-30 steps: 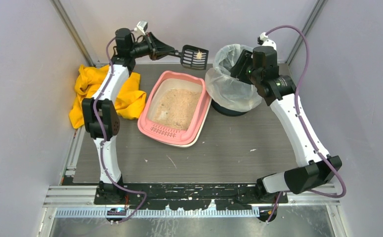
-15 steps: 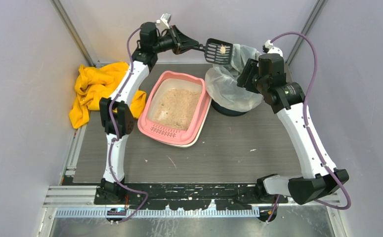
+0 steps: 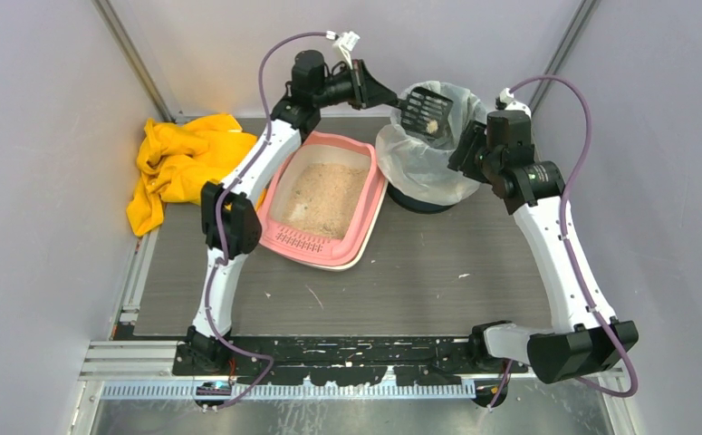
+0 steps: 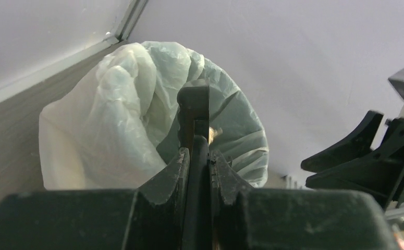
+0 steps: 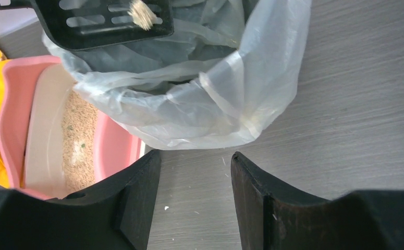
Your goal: Clean the litter box
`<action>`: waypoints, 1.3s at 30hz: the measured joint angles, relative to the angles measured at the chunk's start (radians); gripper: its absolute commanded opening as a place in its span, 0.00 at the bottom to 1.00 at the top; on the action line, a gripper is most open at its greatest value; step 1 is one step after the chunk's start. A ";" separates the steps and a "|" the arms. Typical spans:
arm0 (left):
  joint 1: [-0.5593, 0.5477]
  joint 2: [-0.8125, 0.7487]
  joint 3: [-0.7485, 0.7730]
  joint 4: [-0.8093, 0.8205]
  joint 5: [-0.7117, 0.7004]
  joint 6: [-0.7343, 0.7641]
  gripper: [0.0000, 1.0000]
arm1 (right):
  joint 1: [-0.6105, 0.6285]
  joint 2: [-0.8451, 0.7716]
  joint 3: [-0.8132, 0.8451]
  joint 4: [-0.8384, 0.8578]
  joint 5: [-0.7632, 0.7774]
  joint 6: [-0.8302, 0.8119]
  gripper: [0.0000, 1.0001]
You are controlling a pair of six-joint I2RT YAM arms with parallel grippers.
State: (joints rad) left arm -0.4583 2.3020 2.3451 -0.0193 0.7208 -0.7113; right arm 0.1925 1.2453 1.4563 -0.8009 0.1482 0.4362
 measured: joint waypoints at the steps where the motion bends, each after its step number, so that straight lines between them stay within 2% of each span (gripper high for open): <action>1: -0.010 0.000 0.001 -0.002 -0.004 0.043 0.00 | -0.007 -0.005 -0.011 0.001 -0.004 0.000 0.57; 8: -0.063 0.001 0.042 0.003 -0.013 0.223 0.00 | -0.051 -0.040 -0.093 0.006 -0.041 0.010 0.57; 14: -0.067 0.001 0.045 0.039 -0.012 0.270 0.00 | -0.058 -0.039 -0.115 0.010 -0.067 0.018 0.57; 17: -0.063 0.001 0.045 0.055 -0.026 0.236 0.00 | -0.058 -0.035 -0.115 0.019 -0.076 0.020 0.57; 21: -0.046 -0.005 0.045 0.060 -0.075 0.114 0.00 | -0.059 -0.026 -0.116 0.032 -0.087 0.022 0.56; 27: 0.037 -0.087 0.039 -0.063 -0.140 0.006 0.00 | -0.059 -0.026 -0.168 0.074 -0.098 0.035 0.56; 32: 0.124 -0.310 -0.151 -0.175 -0.187 -0.012 0.00 | -0.059 -0.019 -0.201 0.089 -0.116 0.040 0.56; 36: 0.164 -0.512 -0.370 -0.280 -0.273 0.072 0.00 | -0.059 -0.007 -0.210 0.119 -0.124 0.041 0.56; 39: 0.159 -0.607 -0.510 -0.344 -0.310 0.138 0.00 | -0.059 0.007 -0.220 0.146 -0.129 0.045 0.56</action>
State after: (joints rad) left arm -0.2993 1.6947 1.8347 -0.3630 0.4110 -0.5728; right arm 0.1333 1.2522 1.2362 -0.6544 0.0196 0.4816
